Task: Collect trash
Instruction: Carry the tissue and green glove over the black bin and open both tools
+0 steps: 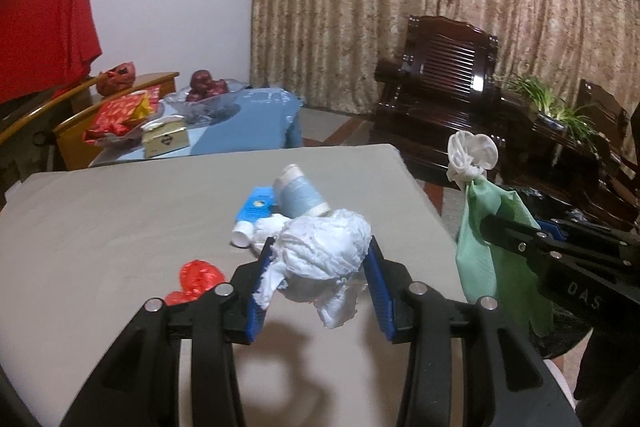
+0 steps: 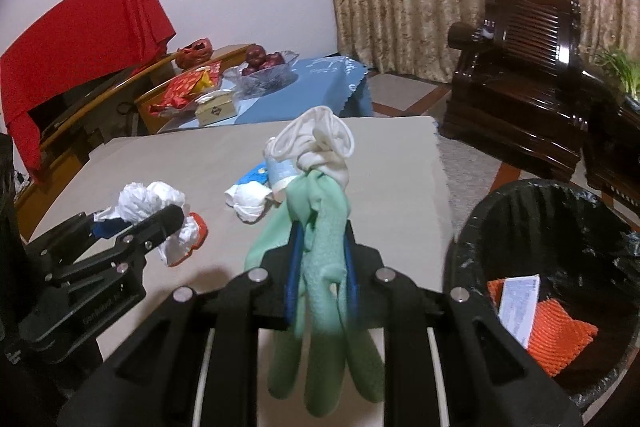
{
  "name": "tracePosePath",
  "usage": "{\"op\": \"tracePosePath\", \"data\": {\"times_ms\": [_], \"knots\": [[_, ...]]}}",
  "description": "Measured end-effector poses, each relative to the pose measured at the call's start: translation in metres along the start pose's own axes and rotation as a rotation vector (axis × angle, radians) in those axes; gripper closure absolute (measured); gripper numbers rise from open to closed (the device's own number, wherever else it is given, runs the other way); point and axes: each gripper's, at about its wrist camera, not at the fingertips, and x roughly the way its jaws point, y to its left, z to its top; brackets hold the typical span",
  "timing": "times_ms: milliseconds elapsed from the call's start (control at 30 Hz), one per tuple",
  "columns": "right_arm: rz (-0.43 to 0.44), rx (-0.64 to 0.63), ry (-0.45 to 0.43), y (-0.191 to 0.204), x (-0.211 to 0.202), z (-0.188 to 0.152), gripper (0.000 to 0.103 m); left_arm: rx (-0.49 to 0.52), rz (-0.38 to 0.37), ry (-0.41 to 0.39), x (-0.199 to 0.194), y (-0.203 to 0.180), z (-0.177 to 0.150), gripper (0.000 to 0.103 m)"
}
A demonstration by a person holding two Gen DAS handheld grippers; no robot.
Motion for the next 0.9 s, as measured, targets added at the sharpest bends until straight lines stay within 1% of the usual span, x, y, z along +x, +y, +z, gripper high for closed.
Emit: {"op": "tracePosePath", "data": {"times_ms": [200, 500, 700, 900], "knots": [[-0.040, 0.030, -0.004, -0.022, -0.007, -0.003, 0.085, 0.024, -0.036, 0.008, 0.005, -0.022, 0.001, 0.060], [-0.120, 0.077, -0.027, -0.066, -0.025, -0.010, 0.085, 0.063, -0.102, 0.002, 0.017, -0.062, 0.009, 0.060], [-0.186, 0.112, -0.055, -0.103, -0.042, -0.010, 0.085, 0.099, -0.163, -0.012, 0.029, -0.099, 0.023, 0.060], [-0.273, 0.161, -0.083, -0.149, -0.061, -0.012, 0.085, 0.139, -0.232, -0.010, 0.047, -0.139, 0.036, 0.060]]}}
